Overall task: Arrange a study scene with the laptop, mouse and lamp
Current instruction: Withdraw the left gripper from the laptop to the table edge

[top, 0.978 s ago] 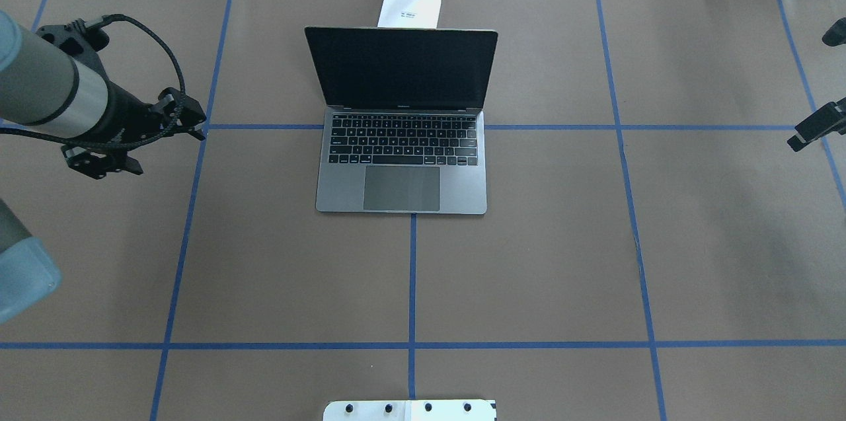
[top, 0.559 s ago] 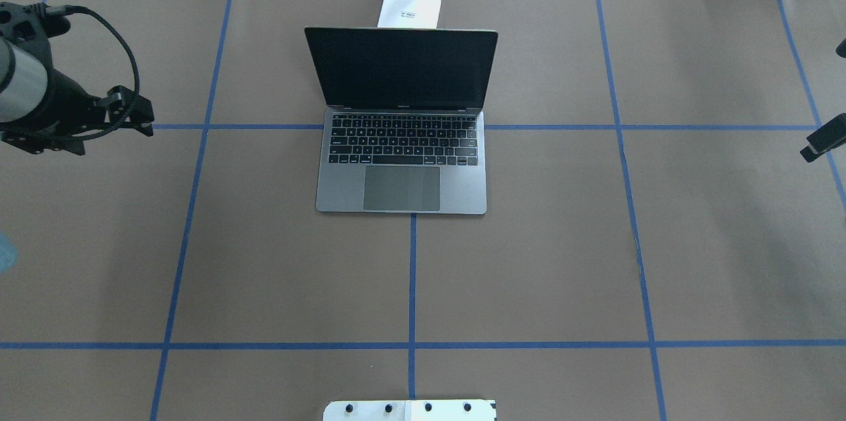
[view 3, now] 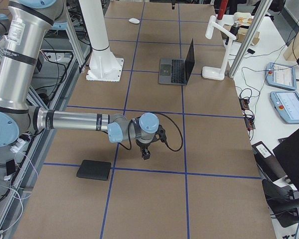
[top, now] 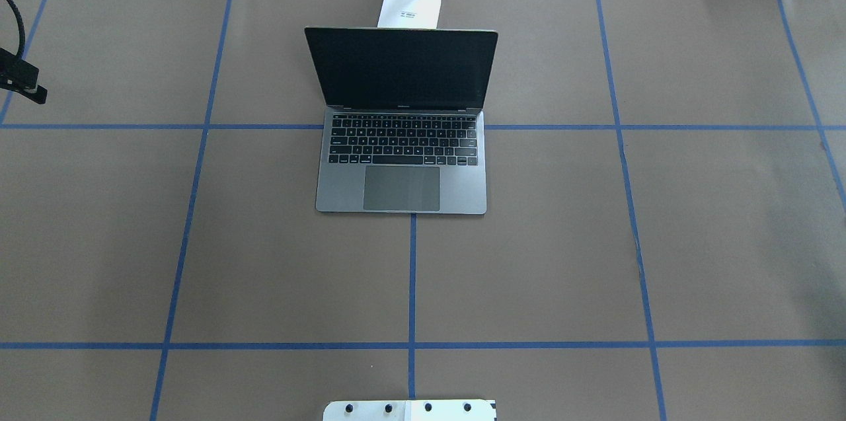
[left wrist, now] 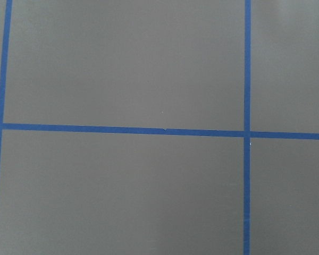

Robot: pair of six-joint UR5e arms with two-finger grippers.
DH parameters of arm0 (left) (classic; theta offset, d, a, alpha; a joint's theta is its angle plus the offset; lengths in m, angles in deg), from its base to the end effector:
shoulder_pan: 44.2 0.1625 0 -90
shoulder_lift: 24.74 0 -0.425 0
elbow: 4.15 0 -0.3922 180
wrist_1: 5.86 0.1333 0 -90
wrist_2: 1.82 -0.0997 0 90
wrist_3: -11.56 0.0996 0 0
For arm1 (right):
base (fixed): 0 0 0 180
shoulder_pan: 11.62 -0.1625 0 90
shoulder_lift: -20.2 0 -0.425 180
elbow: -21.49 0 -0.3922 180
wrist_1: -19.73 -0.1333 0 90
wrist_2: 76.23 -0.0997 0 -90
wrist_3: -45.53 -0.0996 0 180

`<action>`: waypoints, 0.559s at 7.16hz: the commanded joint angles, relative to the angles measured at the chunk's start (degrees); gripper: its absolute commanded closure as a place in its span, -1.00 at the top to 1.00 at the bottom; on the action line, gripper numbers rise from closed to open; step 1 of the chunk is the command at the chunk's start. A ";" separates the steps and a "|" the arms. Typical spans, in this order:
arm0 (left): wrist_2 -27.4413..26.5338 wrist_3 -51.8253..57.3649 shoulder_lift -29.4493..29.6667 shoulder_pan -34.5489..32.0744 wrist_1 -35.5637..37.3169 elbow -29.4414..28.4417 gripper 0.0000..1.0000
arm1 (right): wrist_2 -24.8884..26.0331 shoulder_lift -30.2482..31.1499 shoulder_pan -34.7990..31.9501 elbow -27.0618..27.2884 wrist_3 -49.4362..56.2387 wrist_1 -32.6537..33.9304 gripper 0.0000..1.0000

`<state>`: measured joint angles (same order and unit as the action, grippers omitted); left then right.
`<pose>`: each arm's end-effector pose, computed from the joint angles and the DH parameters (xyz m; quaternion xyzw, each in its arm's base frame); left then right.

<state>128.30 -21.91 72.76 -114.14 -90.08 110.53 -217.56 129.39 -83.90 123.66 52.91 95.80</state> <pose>0.1102 -0.5033 0.3989 0.0411 0.3948 -0.0290 0.9174 -0.0555 -0.3560 0.6616 0.0151 -0.4355 -0.2210 0.8725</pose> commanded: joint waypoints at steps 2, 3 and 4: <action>0.21 0.25 0.14 -0.81 -0.16 0.54 0.99 | -2.64 5.51 1.16 -3.80 13.06 -0.13 0.98; 0.21 0.16 0.23 -0.81 -0.07 1.25 0.99 | -3.33 5.34 4.57 -5.99 15.80 -0.13 0.97; 0.21 0.08 0.49 -0.81 -0.07 1.52 0.99 | -6.21 4.81 7.82 -8.80 19.22 -0.13 0.96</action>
<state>128.52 -21.70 73.01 -114.91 -90.18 111.52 -221.26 134.50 -79.86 118.06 67.86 95.65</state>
